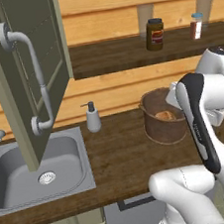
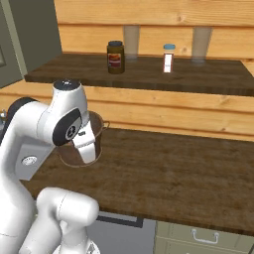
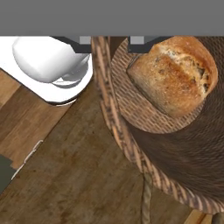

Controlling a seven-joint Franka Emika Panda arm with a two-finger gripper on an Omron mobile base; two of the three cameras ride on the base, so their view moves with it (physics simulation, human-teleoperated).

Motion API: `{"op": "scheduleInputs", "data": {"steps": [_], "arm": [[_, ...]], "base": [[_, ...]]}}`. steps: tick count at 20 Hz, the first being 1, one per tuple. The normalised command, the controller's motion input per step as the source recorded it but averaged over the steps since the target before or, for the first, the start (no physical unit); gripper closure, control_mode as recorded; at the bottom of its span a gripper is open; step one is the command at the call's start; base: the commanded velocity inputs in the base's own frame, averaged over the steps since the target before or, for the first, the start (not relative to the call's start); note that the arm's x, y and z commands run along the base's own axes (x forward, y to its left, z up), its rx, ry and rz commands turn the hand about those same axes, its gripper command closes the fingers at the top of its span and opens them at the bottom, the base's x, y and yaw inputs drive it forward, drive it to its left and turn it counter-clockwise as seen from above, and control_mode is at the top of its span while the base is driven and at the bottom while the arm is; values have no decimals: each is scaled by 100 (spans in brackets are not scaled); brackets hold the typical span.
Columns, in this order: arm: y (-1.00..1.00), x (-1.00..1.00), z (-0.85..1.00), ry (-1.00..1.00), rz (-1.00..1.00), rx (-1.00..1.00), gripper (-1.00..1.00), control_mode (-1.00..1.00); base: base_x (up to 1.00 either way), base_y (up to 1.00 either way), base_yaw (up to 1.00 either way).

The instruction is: Open the cabinet, pick up the bread from the cabinet and place it in the basket. Then move the basket to the dining counter.

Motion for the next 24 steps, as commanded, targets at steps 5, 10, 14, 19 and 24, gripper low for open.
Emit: {"op": "scheduleInputs", "data": {"steps": [5,10,14,19,24], "arm": [[-46,-8,0,1,0,2,100,-100],[-2,-10,0,-1,0,0,100,-100],[0,0,0,0,0,0,100,-100],[0,0,0,0,0,0,100,-100],[0,-3,0,0,0,0,100,100]], "base": [[0,0,0],[0,0,0],[0,0,0],[0,0,0],[-16,0,0]]}}
